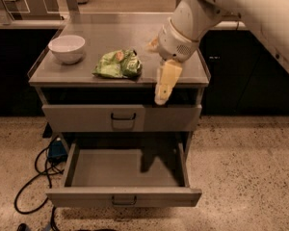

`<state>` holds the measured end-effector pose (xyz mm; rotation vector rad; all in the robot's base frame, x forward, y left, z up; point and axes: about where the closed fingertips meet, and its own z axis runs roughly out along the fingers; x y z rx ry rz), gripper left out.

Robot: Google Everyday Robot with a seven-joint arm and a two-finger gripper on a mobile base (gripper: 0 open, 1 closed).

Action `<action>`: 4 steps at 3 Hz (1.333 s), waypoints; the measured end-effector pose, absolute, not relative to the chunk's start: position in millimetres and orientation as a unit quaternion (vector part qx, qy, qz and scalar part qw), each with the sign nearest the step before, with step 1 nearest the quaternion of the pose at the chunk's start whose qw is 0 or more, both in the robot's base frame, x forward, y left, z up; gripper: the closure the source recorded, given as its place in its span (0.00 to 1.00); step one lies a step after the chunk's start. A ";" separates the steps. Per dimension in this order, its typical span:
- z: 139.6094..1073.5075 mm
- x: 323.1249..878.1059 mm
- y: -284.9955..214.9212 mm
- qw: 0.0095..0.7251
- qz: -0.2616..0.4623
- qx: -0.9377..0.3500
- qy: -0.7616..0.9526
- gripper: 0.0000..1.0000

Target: Place green jalapeno chip bag into middle drawer

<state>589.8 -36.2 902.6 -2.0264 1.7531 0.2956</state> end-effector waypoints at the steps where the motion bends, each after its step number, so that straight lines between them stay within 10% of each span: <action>1: 908.2 652.1 -4.6 0.249 0.136 -0.753 0.594 0.00; 4: 876.4 681.7 20.0 0.242 0.168 -0.772 0.564 0.00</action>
Offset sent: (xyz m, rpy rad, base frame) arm 0.0388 0.0255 -0.0085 0.0418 0.0201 0.0867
